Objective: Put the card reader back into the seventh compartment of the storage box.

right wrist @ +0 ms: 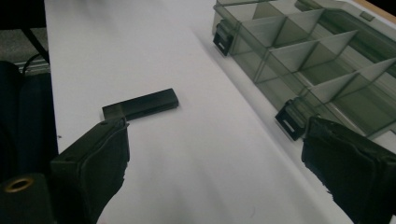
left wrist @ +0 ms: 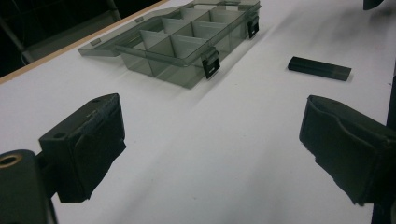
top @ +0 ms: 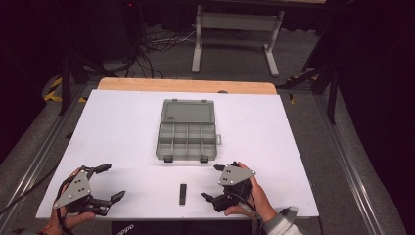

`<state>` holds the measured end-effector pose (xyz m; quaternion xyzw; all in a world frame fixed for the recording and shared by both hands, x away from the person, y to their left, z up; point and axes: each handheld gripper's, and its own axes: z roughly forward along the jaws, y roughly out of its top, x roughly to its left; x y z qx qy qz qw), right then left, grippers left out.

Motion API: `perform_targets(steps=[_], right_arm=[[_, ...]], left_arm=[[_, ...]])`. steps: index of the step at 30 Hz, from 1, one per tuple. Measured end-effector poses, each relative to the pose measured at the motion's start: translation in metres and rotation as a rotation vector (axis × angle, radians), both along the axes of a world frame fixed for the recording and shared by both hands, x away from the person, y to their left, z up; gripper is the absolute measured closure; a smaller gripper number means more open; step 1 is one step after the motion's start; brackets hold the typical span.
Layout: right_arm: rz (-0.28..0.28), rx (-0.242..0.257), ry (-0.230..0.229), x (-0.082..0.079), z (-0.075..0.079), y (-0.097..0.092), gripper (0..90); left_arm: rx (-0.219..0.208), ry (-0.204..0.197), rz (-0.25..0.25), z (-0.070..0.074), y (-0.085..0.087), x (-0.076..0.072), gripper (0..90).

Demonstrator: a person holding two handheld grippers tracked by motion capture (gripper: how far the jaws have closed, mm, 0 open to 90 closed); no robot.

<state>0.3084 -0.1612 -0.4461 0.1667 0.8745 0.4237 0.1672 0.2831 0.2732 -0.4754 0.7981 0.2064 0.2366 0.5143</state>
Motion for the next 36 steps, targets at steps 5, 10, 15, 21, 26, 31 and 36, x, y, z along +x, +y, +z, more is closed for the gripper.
perform_targets(steps=[5,10,15,21,26,31,36], right_arm=[[0.041,-0.034,0.017,0.002,-0.003,0.013,8.3],[0.071,-0.051,0.028,0.003,-0.005,0.021,8.2],[0.117,-0.084,0.060,0.005,-0.010,0.035,8.2],[0.157,-0.107,0.081,0.005,-0.015,0.047,8.3],[0.189,-0.137,0.101,0.008,-0.022,0.059,8.3],[0.210,-0.157,0.118,0.012,-0.026,0.067,10.3],[0.222,-0.174,0.123,0.017,-0.029,0.074,10.6]], left_arm=[[-0.001,0.007,-0.007,-0.001,-0.002,0.001,7.6],[0.001,0.001,-0.007,-0.001,-0.002,0.000,7.7],[0.002,0.002,-0.007,-0.001,-0.001,0.000,8.0],[0.002,0.004,-0.007,-0.001,-0.001,0.000,7.9],[0.003,0.005,-0.008,-0.001,-0.001,0.000,7.9],[0.003,0.005,-0.011,-0.001,-0.001,0.000,7.9],[0.004,0.007,-0.015,-0.001,-0.001,0.000,7.9]])
